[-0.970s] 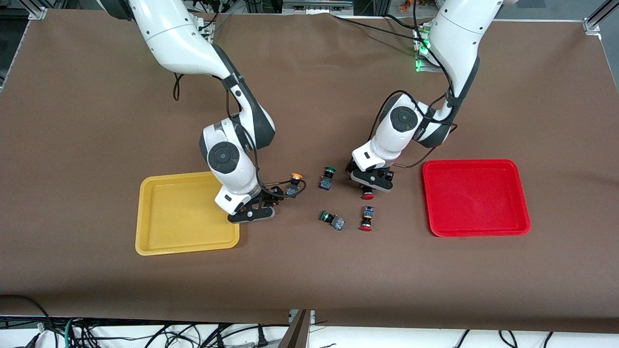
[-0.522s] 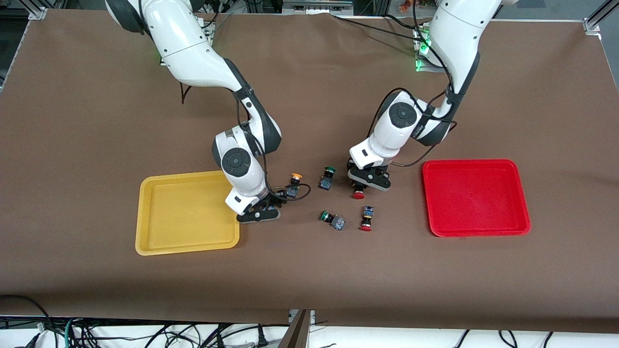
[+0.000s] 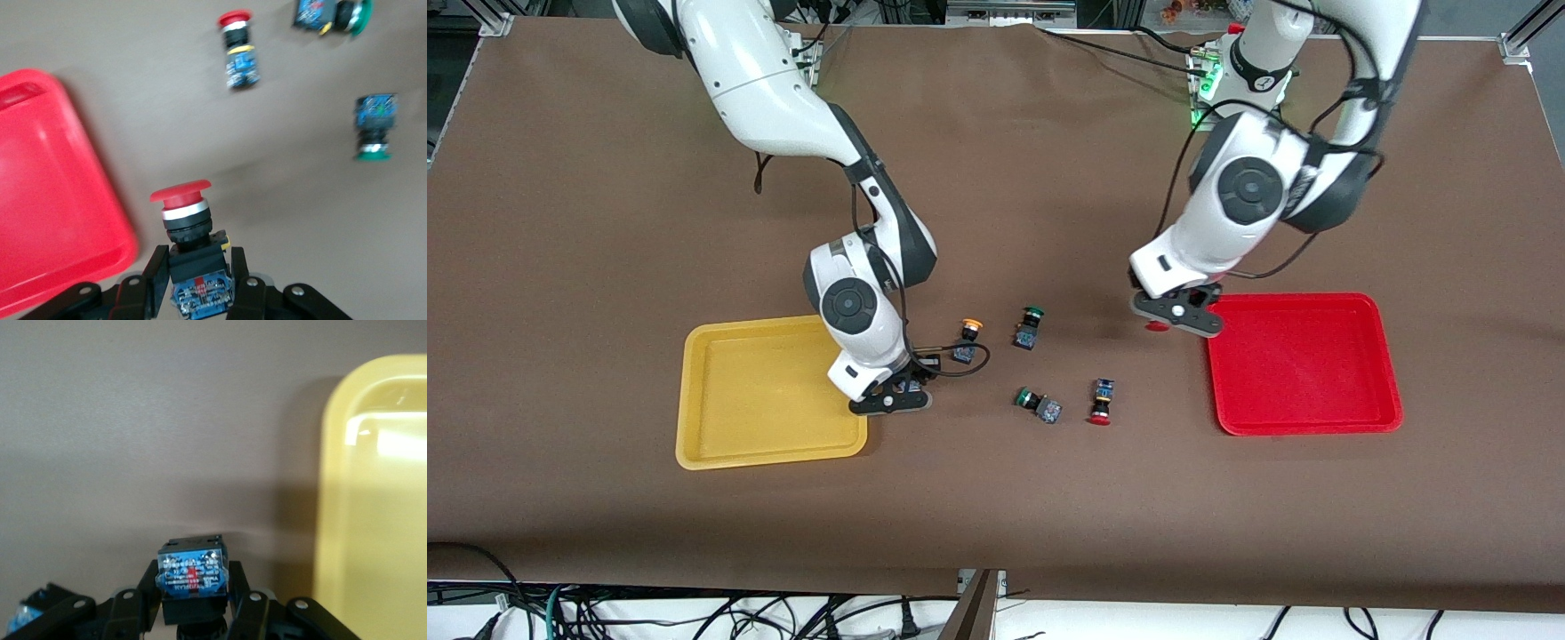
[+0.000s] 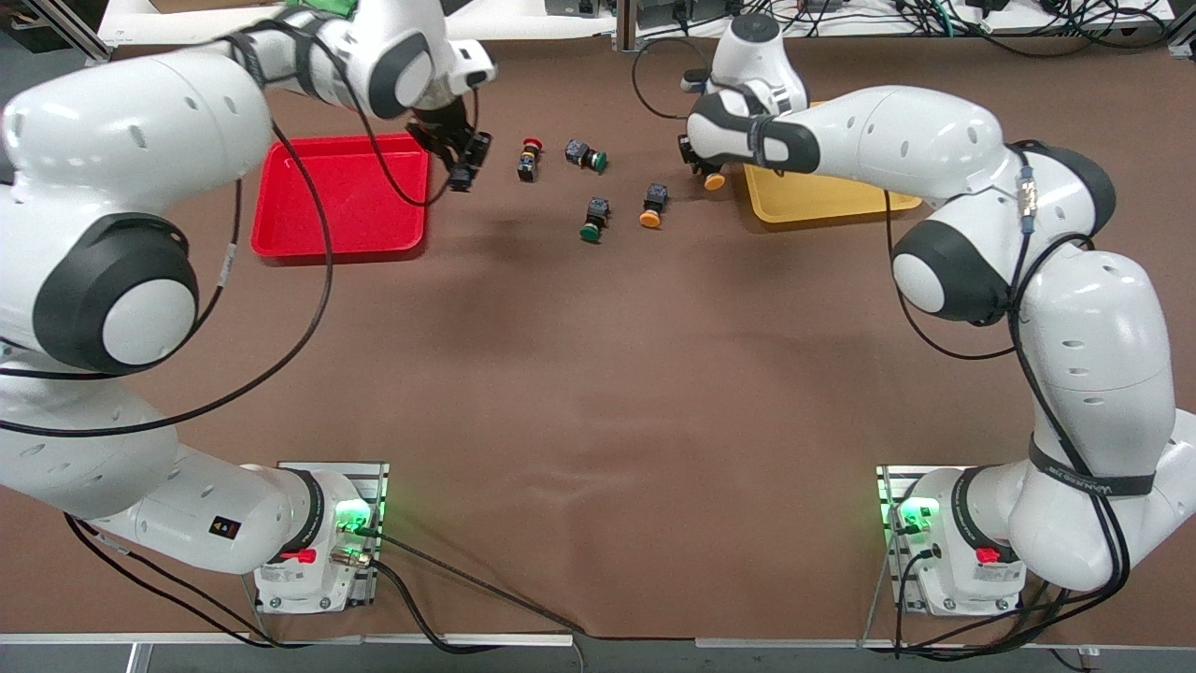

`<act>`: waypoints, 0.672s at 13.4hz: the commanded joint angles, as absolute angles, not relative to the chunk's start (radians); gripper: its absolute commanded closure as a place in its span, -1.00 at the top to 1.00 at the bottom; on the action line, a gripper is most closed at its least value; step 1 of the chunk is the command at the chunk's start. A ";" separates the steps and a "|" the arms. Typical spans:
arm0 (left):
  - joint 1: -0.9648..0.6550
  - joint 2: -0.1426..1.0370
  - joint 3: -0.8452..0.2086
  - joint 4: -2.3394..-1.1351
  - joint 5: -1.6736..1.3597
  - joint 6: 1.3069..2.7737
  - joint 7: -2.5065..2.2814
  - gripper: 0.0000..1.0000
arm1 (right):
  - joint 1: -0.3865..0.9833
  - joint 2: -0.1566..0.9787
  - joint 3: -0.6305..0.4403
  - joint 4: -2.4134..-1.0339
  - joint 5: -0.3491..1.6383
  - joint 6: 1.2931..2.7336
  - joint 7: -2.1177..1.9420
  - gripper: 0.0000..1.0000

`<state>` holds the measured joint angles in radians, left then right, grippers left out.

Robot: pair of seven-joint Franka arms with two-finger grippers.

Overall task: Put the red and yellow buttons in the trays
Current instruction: 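Lower the red button into the red tray while the right gripper places yellow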

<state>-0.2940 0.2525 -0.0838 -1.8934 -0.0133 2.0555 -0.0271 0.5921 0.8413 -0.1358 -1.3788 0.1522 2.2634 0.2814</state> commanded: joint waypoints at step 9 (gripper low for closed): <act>0.107 0.529 -0.087 -1.864 0.048 2.232 0.420 -0.81 | 0.367 0.759 -0.193 -1.513 0.170 2.258 -0.199 0.48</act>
<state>0.1001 0.5065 -0.0720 -1.8771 0.0311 2.2141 0.4126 0.3645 0.7797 -0.2019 -1.4912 0.1525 2.2428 -0.1902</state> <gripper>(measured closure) 0.581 0.498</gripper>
